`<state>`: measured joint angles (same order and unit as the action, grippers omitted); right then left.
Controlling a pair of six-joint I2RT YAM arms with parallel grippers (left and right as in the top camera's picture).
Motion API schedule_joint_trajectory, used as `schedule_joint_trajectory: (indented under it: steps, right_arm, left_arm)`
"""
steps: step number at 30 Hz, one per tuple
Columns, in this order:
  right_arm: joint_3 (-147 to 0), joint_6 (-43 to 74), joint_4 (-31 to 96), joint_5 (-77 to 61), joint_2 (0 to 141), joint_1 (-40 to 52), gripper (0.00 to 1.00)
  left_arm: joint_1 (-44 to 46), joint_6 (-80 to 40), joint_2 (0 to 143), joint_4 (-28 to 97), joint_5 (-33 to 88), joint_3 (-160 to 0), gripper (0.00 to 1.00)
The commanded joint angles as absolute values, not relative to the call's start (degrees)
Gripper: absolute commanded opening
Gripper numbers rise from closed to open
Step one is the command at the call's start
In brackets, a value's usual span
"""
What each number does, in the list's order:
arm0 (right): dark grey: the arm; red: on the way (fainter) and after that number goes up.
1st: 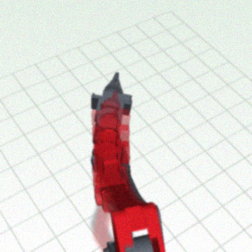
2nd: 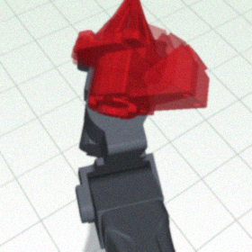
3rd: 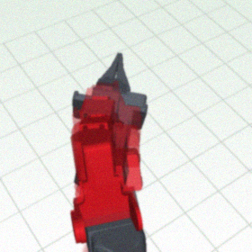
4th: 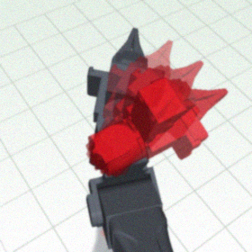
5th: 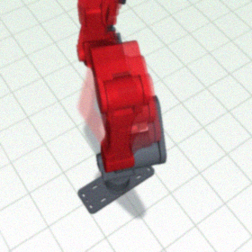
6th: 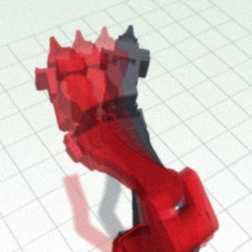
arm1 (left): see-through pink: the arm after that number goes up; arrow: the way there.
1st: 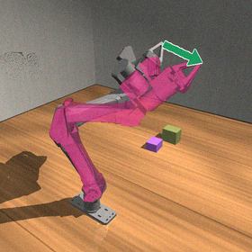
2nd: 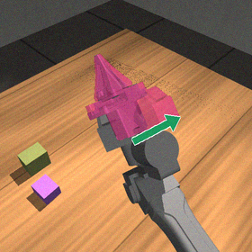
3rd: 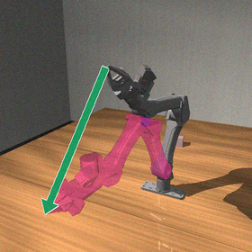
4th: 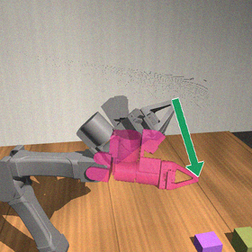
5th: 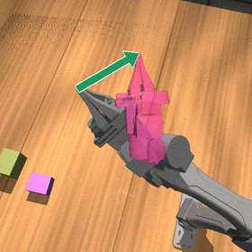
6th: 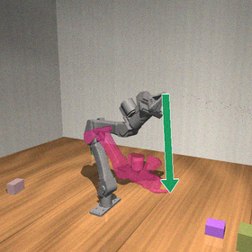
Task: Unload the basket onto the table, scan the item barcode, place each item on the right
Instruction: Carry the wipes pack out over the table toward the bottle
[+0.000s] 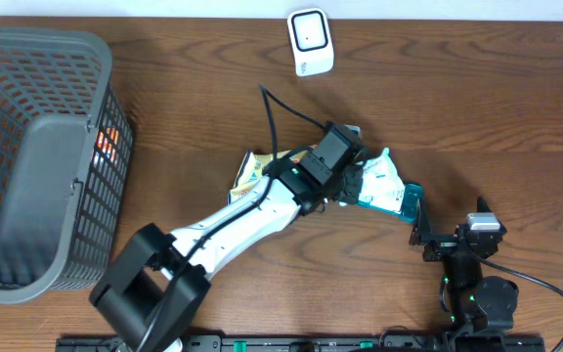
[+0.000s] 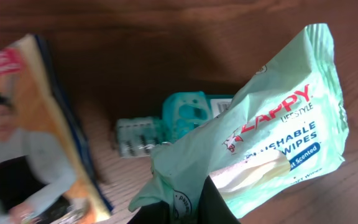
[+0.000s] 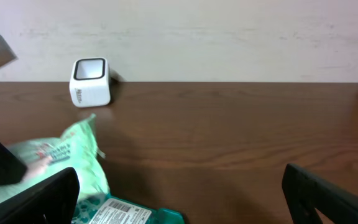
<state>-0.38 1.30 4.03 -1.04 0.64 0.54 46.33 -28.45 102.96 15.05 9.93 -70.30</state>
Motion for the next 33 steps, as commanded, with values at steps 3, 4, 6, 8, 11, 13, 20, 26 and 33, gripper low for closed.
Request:
schedule_joint_trajectory:
  steps: [3,4,6,8,11,13,20,26,33]
  right_arm:
    - [-0.32,2.11,4.23,-0.73,0.38,0.32,0.99]
    - [-0.32,2.11,4.21,-0.71,0.38,0.32,0.99]
    - [-0.32,2.11,4.23,-0.73,0.38,0.32,0.99]
    - [-0.32,2.11,4.23,-0.73,0.38,0.32,0.99]
    - [-0.32,2.11,4.23,-0.73,0.38,0.32,0.99]
    - [-0.32,2.11,4.23,-0.73,0.38,0.32,0.99]
    - [-0.32,2.09,4.23,-0.73,0.38,0.32,0.99]
    - [-0.32,2.11,4.23,-0.73,0.38,0.32,0.99]
    - [-0.32,2.09,4.23,-0.73,0.38,0.32,0.99]
  left_arm:
    - [47.07,-28.10,107.39,13.52,9.30,-70.39,0.07]
    - [47.07,-28.16,108.14,13.56,8.95,-70.39,0.07]
    - [47.07,-30.33,109.60,14.09,6.57,-70.39,0.07]
    - [47.07,-33.67,110.91,14.61,3.68,-70.39,0.07]
    - [47.03,-38.06,111.55,15.44,0.12,-70.39,0.07]
    - [47.00,-41.74,111.55,16.75,-3.09,-70.39,0.07]
    - [46.83,-55.64,111.55,22.94,-12.93,-70.39,0.07]
    - [46.81,-55.11,110.72,23.11,-10.26,-70.46,0.64]
    - [46.72,-48.14,102.50,23.35,-9.69,-70.96,0.89]
